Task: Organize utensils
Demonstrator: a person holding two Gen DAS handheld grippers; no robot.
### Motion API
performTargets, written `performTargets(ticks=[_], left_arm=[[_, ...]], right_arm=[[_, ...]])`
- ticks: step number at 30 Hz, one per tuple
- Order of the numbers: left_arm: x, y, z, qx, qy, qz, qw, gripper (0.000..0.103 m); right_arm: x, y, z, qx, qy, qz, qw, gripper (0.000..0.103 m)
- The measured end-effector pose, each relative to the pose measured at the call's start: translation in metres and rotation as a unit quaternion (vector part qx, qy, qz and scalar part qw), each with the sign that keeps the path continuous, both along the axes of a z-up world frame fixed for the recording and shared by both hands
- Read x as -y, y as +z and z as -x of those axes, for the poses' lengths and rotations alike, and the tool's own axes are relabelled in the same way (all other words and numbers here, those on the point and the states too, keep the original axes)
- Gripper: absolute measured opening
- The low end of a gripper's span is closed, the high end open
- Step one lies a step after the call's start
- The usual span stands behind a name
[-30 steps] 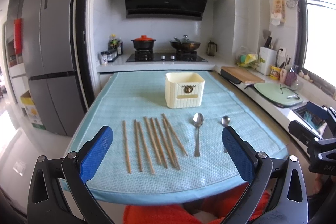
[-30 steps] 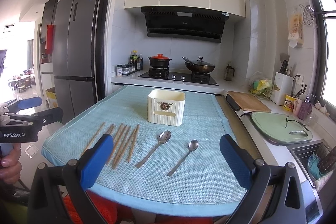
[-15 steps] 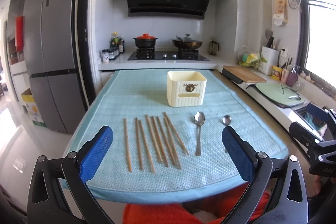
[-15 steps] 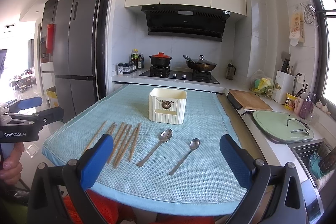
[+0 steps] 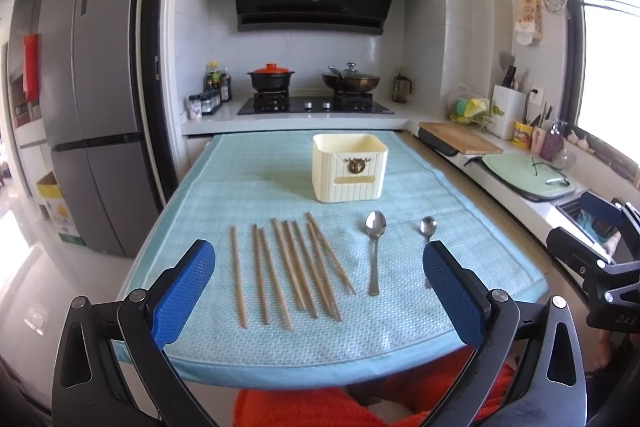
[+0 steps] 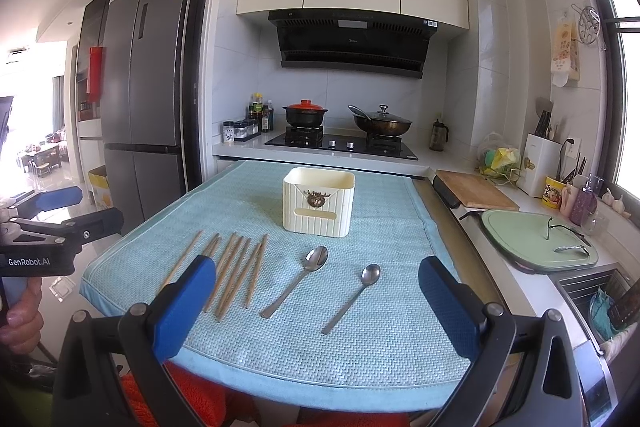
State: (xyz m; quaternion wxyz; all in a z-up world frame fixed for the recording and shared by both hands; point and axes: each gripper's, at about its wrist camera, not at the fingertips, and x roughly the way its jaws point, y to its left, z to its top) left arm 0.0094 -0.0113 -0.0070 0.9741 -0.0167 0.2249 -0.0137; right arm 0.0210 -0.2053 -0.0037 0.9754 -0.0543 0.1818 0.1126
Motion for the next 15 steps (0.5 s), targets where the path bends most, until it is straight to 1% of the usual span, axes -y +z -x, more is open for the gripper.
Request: performTargets(ticks=[7,13,15], left_arm=[[-0.0010,0.0023,-0.0017,0.004,0.002,0.000,1.0000,0.103],[-0.0012,0.0032,-0.0007,0.009,0.004,-0.011,0.9999,0.103],[-0.0032,0.0029,-0.0013,0.011,0.002,-0.009,0.9999,0.103]], right_arm=[[0.0005,0.0004,-0.0002,0.002,-0.001,-0.001,1.000,0.103],[0.0030,0.0033,-0.0002,0.013,-0.007,0.002,1.000,0.103],[0.0035,0.0044,0.0002,0.018,-0.008,-0.001,1.000,0.103]])
